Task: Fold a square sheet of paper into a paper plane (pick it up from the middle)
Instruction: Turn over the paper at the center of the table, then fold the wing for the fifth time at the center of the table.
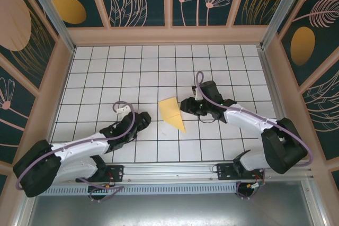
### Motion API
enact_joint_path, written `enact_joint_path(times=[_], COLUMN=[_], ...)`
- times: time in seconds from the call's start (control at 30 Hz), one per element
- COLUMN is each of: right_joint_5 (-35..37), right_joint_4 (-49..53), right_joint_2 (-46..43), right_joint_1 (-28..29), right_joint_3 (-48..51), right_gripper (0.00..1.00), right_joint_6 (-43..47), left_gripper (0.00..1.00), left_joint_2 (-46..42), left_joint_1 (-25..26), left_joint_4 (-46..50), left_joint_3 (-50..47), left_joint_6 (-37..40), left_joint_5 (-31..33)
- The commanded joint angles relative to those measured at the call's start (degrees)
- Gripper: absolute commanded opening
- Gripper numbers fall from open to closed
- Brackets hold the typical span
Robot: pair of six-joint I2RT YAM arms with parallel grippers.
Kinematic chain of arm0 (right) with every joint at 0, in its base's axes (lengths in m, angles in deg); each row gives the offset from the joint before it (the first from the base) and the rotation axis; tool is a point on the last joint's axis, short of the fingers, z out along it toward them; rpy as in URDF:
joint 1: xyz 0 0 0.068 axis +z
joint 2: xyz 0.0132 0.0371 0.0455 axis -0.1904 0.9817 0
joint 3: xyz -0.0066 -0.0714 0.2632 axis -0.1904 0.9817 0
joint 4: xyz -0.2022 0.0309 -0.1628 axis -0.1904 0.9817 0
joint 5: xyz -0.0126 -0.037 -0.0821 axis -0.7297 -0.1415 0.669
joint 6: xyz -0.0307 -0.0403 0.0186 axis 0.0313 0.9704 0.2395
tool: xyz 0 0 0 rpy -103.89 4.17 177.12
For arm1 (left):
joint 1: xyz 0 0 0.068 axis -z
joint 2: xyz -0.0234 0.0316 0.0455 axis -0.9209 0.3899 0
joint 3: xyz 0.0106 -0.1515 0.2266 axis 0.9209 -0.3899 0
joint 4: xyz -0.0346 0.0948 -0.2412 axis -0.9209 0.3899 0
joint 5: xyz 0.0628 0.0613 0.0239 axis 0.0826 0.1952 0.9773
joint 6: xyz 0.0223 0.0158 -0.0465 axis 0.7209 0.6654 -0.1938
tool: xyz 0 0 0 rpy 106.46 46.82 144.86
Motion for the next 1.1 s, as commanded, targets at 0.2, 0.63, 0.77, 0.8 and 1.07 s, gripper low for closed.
enact_joint_path(times=[0.2,0.63,0.77,0.8,1.07], right_joint_5=[-11.88,-13.63,-13.49,-13.64,-10.67], right_joint_4=[-10.96,-11.34,-11.4,-11.43,-14.74], right_joint_2=[4.6,8.64,9.52,10.17,15.67], right_joint_1=[-0.06,0.1,-0.05,-0.03,-1.01], right_joint_3=[0.63,2.76,3.27,3.06,3.31], right_gripper=[0.15,0.16,0.16,0.16,0.16], right_joint_6=[-0.69,0.57,1.53,1.72,1.12], left_gripper=[0.57,0.58,0.58,0.58,0.59], left_joint_2=[6.84,13.39,15.09,15.32,17.67], left_joint_1=[-1.27,-1.78,-1.76,-1.79,-1.74], left_joint_4=[-6.53,-9.41,-9.41,-9.5,-9.25], left_joint_3=[4.89,7.8,9.08,9.27,11.04], left_joint_6=[-1.63,-1.99,-1.67,-1.55,-1.01], left_joint_5=[-5.99,-11.92,-12.94,-13.16,-14.94])
